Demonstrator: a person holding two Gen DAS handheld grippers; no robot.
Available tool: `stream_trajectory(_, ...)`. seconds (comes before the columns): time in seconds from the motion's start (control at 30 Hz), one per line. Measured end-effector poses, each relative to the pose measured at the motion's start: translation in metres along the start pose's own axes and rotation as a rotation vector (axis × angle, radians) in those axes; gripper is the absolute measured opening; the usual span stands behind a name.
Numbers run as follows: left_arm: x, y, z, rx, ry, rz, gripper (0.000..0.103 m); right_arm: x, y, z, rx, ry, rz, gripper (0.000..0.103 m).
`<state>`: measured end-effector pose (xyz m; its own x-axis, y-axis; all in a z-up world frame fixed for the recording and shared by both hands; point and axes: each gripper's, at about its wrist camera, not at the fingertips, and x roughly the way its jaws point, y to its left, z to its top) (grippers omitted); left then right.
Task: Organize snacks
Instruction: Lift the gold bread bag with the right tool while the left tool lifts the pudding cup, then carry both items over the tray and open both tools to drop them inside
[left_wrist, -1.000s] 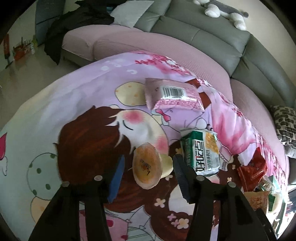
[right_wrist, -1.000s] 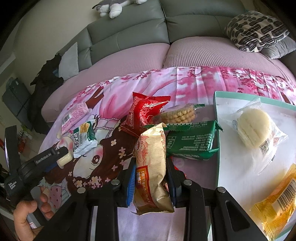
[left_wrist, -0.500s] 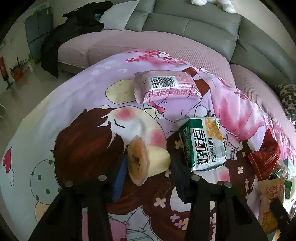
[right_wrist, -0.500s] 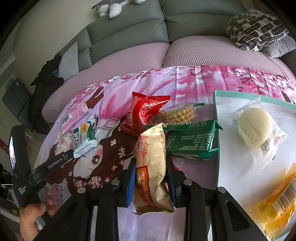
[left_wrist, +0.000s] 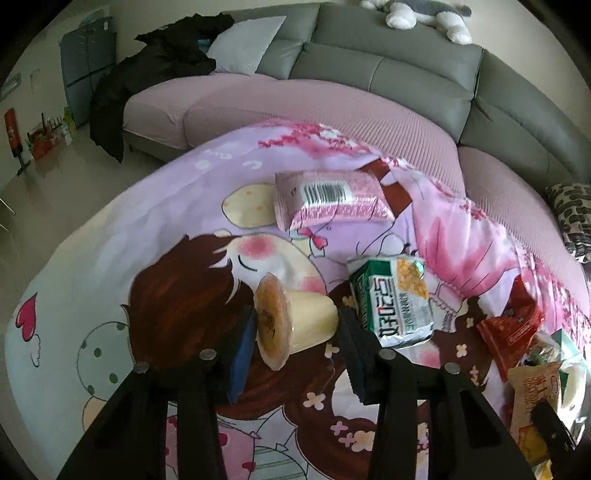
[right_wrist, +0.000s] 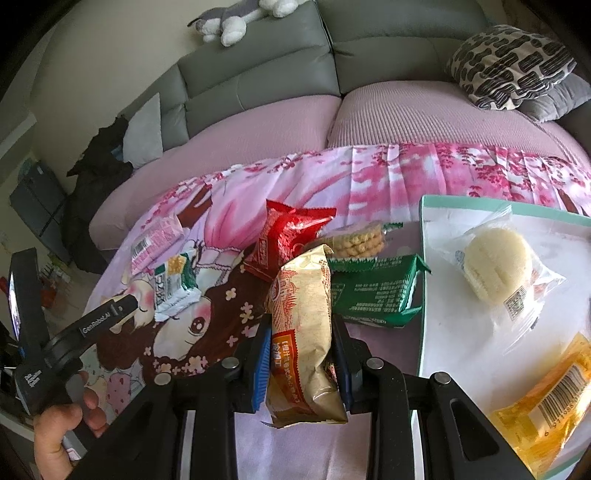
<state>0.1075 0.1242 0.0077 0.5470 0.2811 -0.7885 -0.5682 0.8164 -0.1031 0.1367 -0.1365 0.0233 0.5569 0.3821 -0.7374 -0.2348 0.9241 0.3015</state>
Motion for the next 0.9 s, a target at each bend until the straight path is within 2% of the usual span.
stream_trajectory(0.33,-0.038,-0.011,0.009,0.012,-0.086,-0.048,0.046,-0.023,-0.006,0.008,0.012,-0.064,0.019,0.032)
stream_trajectory(0.7,-0.066,-0.040,0.009,0.064,-0.119,-0.138,0.046,-0.056,-0.028,0.019,0.055,-0.157,0.017,0.032)
stream_trajectory(0.9,-0.087,-0.070,0.007,0.128,-0.136,-0.203,0.046,-0.086,-0.053,0.026,0.087,-0.240,-0.043,0.032)
